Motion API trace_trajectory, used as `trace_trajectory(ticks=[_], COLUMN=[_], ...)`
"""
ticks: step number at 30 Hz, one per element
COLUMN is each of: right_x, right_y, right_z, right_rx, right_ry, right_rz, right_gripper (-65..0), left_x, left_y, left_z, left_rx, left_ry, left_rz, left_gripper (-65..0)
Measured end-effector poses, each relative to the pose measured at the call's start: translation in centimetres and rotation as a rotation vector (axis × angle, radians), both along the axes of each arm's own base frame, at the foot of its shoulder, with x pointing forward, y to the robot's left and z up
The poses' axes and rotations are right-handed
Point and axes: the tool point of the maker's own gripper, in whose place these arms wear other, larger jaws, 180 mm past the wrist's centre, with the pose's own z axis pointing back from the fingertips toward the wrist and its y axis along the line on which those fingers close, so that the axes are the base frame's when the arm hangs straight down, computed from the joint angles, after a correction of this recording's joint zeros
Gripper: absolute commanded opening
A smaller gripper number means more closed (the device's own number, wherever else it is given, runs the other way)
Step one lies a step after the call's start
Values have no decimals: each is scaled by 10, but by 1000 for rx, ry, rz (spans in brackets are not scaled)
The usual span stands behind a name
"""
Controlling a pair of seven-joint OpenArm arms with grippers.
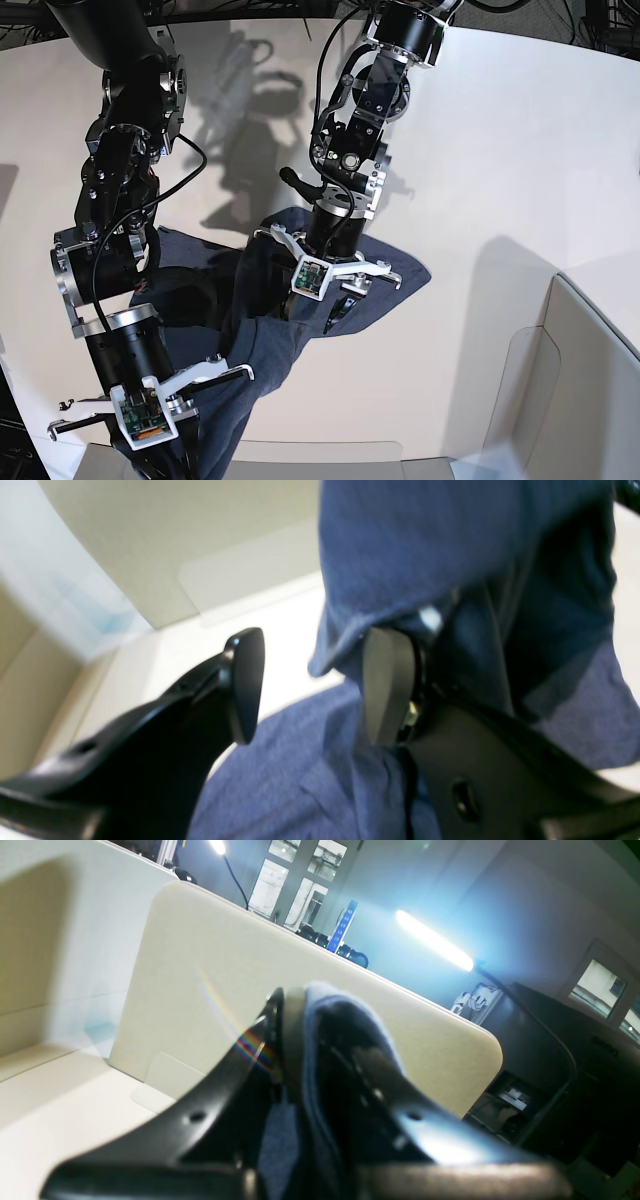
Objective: Layout the t-shirt on the table in an organized manner, then fold the t-shirt properly
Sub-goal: 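Hold the shirt raised with both grippers and adjust the left grip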
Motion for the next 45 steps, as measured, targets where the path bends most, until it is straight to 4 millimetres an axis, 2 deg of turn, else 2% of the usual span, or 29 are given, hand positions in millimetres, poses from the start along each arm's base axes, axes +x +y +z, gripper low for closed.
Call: trace_trajectory(ticks=[5,10,16,23,29,33,38,40,45], right_x=[0,-1,0,-1,-1,-1,-1,-1,-7], right_y=[4,6,6,10,11,11,16,23,58], right_z=[1,1,1,0,0,1,5,6,7], right_rx=[19,32,30,48,54,54,73,60,-28], right_ry=[2,2,3,7,8,5,-2,-3,-25], right_rz=[8,14,12,21,24,23,17,7,42], right_gripper=[-650,-650,-650,-650,-650,-650,-650,-650,-650], left_x=[3,5,5,21,25,26,25,25,22], left_y=[0,-3,-4,-4,-6,-6,-6,-6,-6], left_z=[7,-9,-15,8,-4,0,-4,-5,-9], left_rx=[-3,13,19,24,41,39,40,40,39], left_ry=[-25,16,32,-26,10,-6,6,6,16], left_rz=[-2,-7,-9,-9,-12,-13,-13,-13,-14], left_gripper=[-354,-354,-354,-354,-354,-354,-354,-354,-354])
